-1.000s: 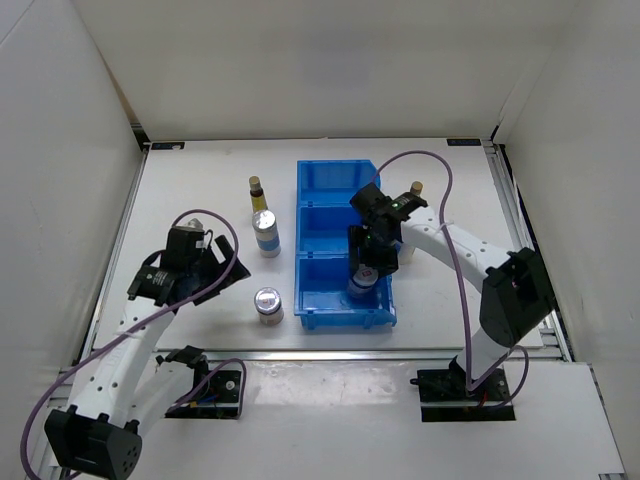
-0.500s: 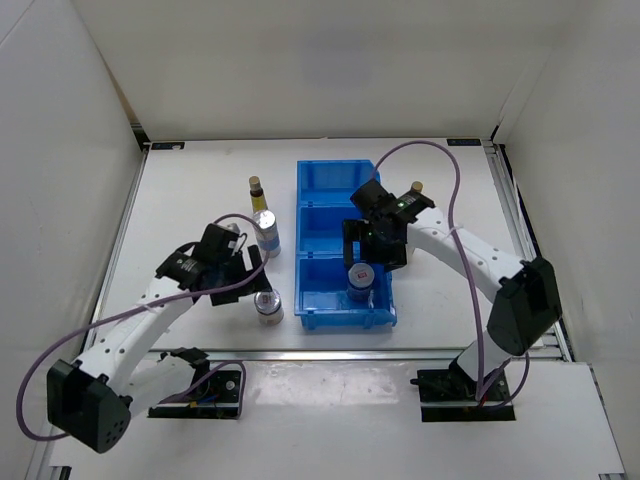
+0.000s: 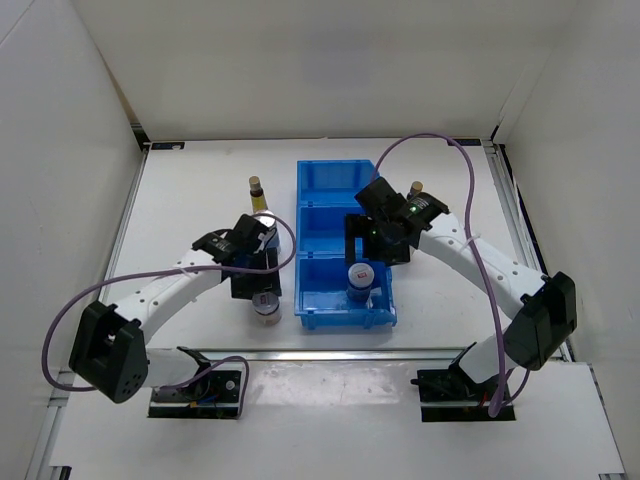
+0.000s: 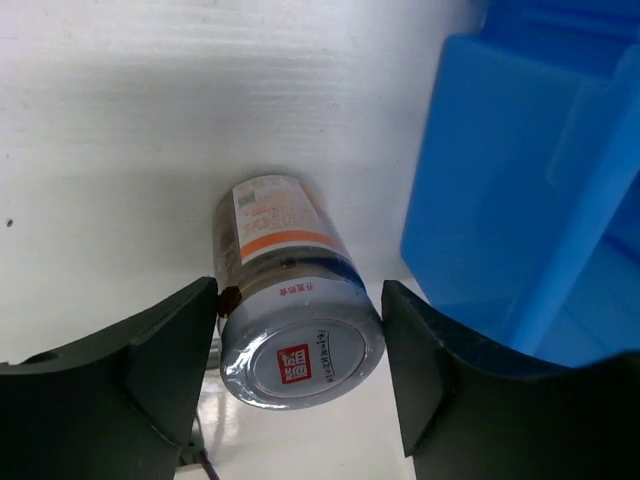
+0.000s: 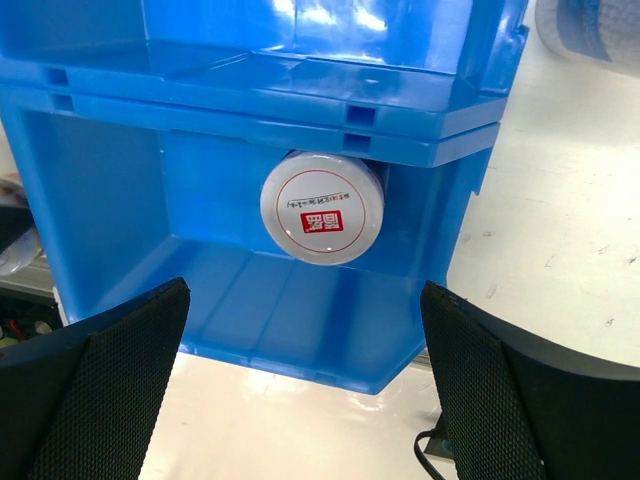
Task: Organize the condiment bottles
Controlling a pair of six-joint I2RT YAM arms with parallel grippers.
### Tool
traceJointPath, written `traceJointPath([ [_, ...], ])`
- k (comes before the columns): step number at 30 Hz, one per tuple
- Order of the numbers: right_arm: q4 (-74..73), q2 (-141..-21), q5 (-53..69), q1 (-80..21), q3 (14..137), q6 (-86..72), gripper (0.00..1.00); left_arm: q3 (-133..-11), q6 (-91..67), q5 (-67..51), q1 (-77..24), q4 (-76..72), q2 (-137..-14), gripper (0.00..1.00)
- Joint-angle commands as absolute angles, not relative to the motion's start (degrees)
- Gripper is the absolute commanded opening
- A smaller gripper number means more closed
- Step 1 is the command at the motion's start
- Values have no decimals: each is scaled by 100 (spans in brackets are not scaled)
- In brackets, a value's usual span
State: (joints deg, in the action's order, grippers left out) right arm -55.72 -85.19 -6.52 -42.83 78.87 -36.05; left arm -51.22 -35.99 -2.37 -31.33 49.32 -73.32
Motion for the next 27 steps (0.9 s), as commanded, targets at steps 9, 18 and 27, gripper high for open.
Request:
traceJointPath([
  [9, -5757, -8227, -1116, -4307, 7857, -3753, 99, -6186, -3778, 463, -3278, 5771, -6926, 34],
  [18, -5757, -8121, -1248, -4307, 7743, -3806, 99, -7260, -3577, 581, -3331, 6416, -7039, 79],
  [27, -5757, -8121, -1196, -4254, 7576, -3806, 99, -6399, -3928, -60, -3384, 6468, -7207, 100],
])
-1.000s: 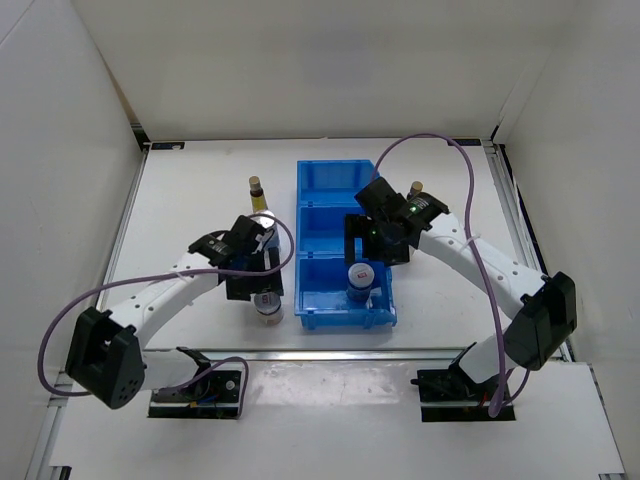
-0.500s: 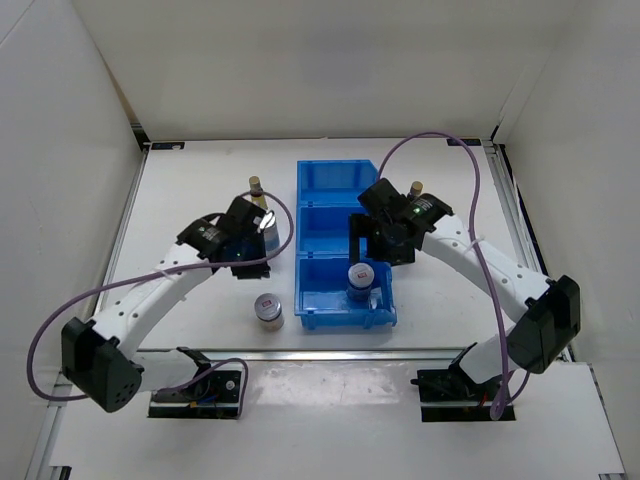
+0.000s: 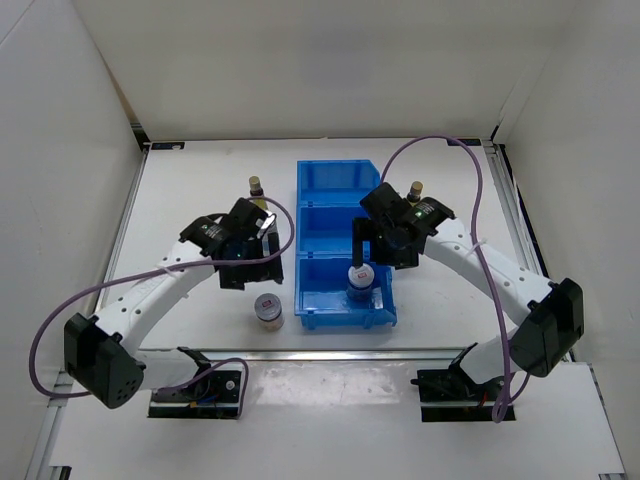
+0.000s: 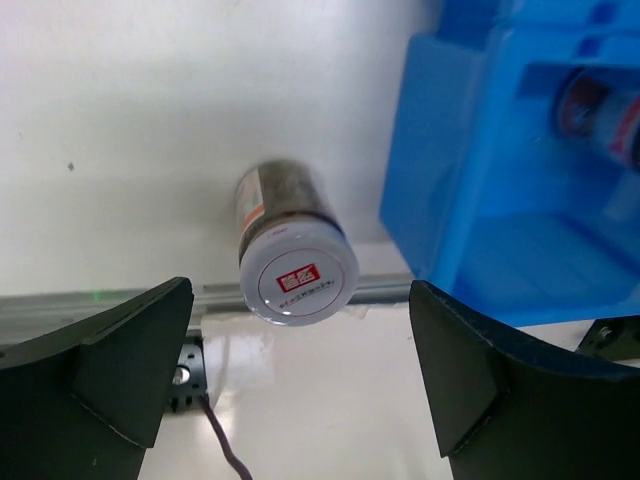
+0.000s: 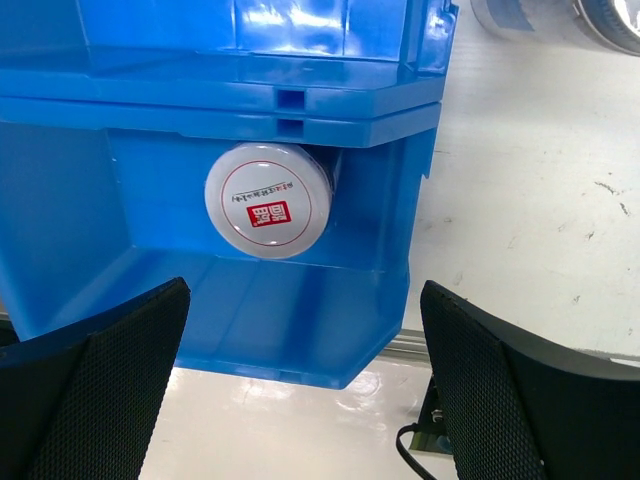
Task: Organize the condiment bottles
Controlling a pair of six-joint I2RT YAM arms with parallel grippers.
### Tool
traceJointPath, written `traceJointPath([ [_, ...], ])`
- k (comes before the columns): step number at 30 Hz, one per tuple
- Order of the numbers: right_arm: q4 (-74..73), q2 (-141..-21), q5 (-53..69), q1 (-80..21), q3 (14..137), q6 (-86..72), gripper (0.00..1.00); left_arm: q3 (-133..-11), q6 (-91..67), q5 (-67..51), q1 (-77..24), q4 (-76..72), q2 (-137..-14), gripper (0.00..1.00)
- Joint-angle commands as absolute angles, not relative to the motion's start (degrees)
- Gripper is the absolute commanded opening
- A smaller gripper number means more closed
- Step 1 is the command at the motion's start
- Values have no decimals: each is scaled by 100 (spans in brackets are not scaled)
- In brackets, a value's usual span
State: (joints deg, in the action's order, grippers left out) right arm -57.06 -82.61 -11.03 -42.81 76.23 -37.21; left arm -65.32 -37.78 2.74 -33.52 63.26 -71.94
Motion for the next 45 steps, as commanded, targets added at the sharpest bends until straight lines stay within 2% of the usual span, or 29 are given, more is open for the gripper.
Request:
traceJointPath([
  [1, -5757, -8121, -1195, -4254, 7576, -3806, 99, -6398, -3981, -122, -3384, 6469, -7207, 100],
  [8, -5757, -8121, -1195, -4254, 7576, -3806, 99, -6135, -4175, -255, -3507, 6399, -7593, 99],
  [17, -5757, -8174, -1195, -4254, 7523, -3806, 99, -6021, -4069, -536, -3507, 6267, -8227, 92],
  [20, -5757, -8174, -1143, -4254, 7471, -3806, 99, -6021, -4069, -536, -3507, 6267, -8279, 83],
  [21, -5757, -8174, -1143, -4254, 7471, -3806, 99, -6021, -4069, -536, -3507, 6267, -8279, 73],
  [27, -5757, -8174, -1143, -4201, 7471, -3806, 99, -6144, -4017, -606, -3507, 6328, -8227, 54],
  [30, -5757, -8174, -1143, -4201, 7471, -3806, 99, -6477, -3964, -659, -3507, 6521, -8227, 41],
  [31, -5757, -8174, -1143, -4201, 7471, -3806, 99, -6599, -3912, -546, -3507, 6730, -8174, 33],
  [33, -5757, -8174, -1143, -4201, 7418, -3806, 99, -7091, -3911, -292, -3507, 6995, -8174, 26],
  [36, -5757, -8174, -1143, -4148, 7418, -3858, 99, -7987, -3771, 95, -3507, 7680, -8226, 22],
  [37, -5757, -8174, -1143, -4148, 7366, -3858, 99, -8442, -3710, 158, -3507, 7986, -8314, 17],
  [40, -5757, -8174, -1143, -4096, 7365, -3858, 99, -9156, -3657, 351, -3507, 8427, -8577, 11],
  [45, -5757, -8122, -1143, -4043, 7313, -3858, 99, -10710, -3656, 562, -3629, 9043, -8999, 11],
])
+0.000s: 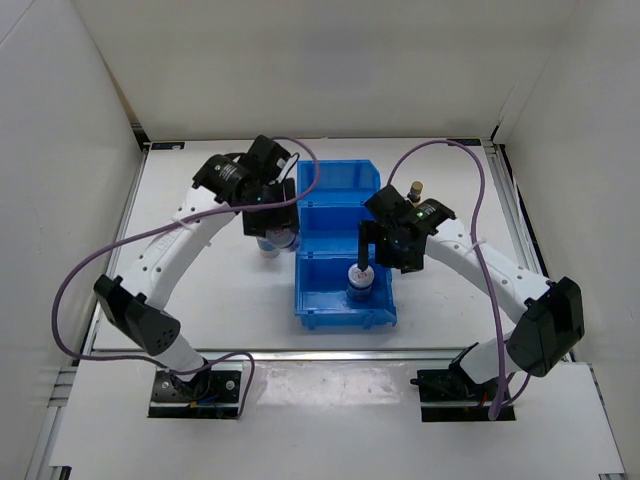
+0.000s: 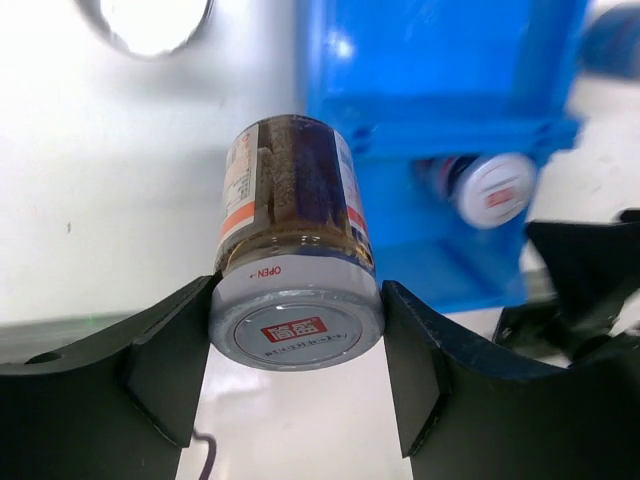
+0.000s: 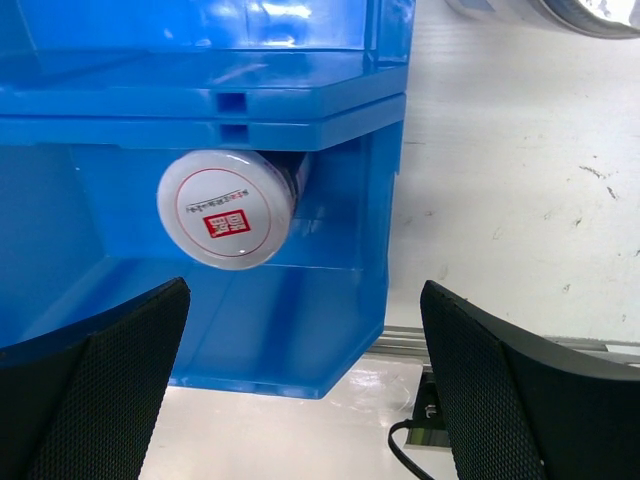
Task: Organize the condiment bottles
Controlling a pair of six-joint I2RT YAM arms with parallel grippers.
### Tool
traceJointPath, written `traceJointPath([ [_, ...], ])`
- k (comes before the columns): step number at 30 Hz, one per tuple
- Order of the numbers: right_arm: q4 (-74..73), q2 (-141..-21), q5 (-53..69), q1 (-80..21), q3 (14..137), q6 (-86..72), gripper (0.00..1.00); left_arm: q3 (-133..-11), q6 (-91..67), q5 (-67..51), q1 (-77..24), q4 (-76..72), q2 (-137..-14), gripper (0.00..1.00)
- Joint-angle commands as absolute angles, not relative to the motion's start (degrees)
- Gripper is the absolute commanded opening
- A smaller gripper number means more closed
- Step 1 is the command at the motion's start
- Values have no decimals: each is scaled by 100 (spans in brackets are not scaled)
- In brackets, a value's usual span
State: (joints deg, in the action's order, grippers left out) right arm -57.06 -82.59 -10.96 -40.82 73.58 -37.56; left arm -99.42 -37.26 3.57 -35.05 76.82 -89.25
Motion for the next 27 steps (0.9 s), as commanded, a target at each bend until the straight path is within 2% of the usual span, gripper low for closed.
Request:
traceJointPath([
  [1, -5757, -8121, -1143, -4043, 7313, -3858, 99, -10888, -3656, 562, -3630, 9105, -9139, 11],
  [5, -5757, -7999, -1143, -3938, 7260, -3911, 99, -11460, -3604, 343, -3954, 9036, -9543, 11],
  [11, -5871, -7551, -1573, -3832, 7155, -4086, 99, -11566, -3814, 62, -4613, 8859, -10037, 11],
  [22, -5871, -7251, -1644, -3621, 6838, -4192, 99, -10495, -3876, -202, -5062, 8596, -10283, 11],
  [25, -5871, -7251, -1644, -3621, 6838, -4192, 99, -10153, -3876, -150, -5062, 8412, -10335, 13],
  [27, -5871, -7251, -1644, -3569, 6899, -4192, 99, -9985, -3876, -97, -5062, 8281, -10389, 18],
])
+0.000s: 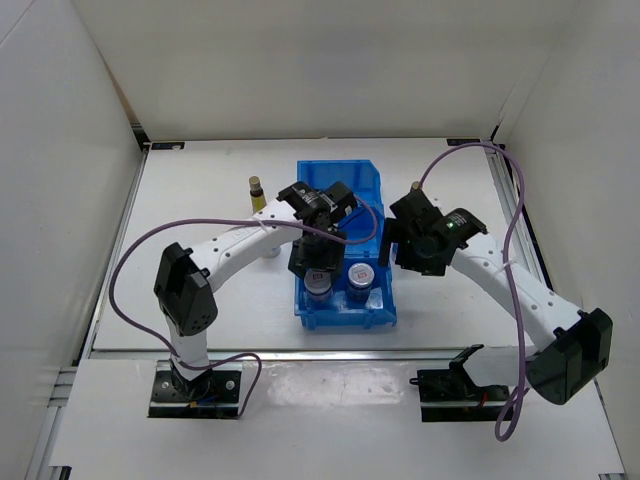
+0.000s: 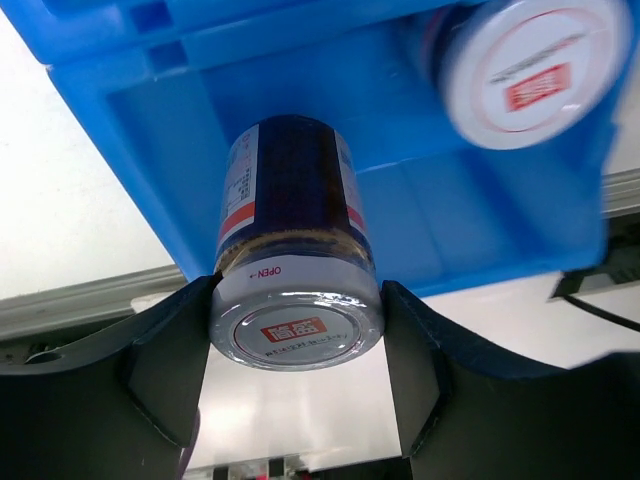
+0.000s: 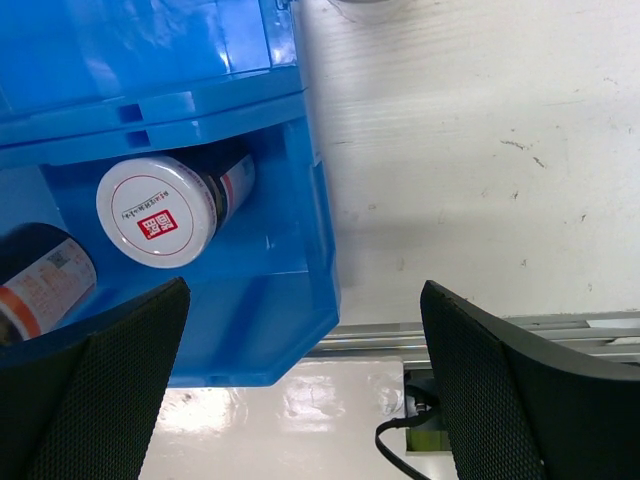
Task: Organize the condiment bottles
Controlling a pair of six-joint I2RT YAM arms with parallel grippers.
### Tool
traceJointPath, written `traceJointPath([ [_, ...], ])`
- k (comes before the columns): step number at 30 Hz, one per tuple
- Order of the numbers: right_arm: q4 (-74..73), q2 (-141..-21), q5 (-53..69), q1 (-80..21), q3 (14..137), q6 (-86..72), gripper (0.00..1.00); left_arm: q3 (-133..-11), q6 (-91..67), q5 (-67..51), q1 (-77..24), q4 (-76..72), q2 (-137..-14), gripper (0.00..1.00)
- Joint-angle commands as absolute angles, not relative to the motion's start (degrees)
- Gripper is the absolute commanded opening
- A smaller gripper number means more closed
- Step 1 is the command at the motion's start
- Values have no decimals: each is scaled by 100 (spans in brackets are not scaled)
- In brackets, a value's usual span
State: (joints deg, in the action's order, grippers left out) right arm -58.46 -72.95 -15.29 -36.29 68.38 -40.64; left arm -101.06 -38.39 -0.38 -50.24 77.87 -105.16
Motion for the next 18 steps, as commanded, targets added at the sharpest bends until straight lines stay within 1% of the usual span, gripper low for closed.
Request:
traceJointPath([
  [1, -5871, -7312, -1696, -3568, 6899, -4053, 99, -9836, -3824, -97, -5062, 8218, -10441, 21],
  [2, -5871, -7312, -1696, -3568, 6986, -3991, 99, -9765, -3823, -36, -5062, 8139, -10441, 23],
  [3, -5923, -7373, -1757, -3568, 7100, -3929, 99, -9686, -3823, -35, -5062, 7912, -10441, 30],
  [4, -5924, -7374, -1758, -3516, 7162, -3850, 99, -9616, -3823, -35, -5062, 7797, -10441, 34],
  [5, -5924, -7426, -1819, -3516, 7241, -3676, 99, -9563, -3823, -35, -5062, 7691, -10441, 42],
  [8, -5977, -7654, -2020, -3463, 7619, -3403, 99, -9492, -3771, 26, -5062, 7480, -10503, 56],
  [9, -6029, -7707, -2082, -3393, 7716, -3340, 99, -9492, -3771, 79, -5062, 7479, -10660, 64],
  [12, -6090, -7980, -2136, -3156, 8129, -3103, 99, -9492, -3718, 79, -5062, 7418, -10767, 71],
  [13, -6091, -8059, -2136, -2981, 8234, -2972, 99, -9440, -3718, 149, -5062, 7418, -10836, 79],
  [15, -6091, -8296, -2075, -2805, 8497, -2831, 99, -9439, -3718, 211, -5062, 7418, -10837, 87],
  [16, -6091, -8375, -1961, -2621, 8577, -2656, 99, -9439, -3718, 272, -5062, 7418, -10837, 95],
  [17, -6039, -8550, -1864, -2515, 8648, -2576, 99, -9439, -3718, 272, -5062, 7418, -10776, 100],
  [18, -6038, -8639, -1785, -2427, 8727, -2523, 99, -9439, -3770, 333, -5062, 7418, -10775, 100],
])
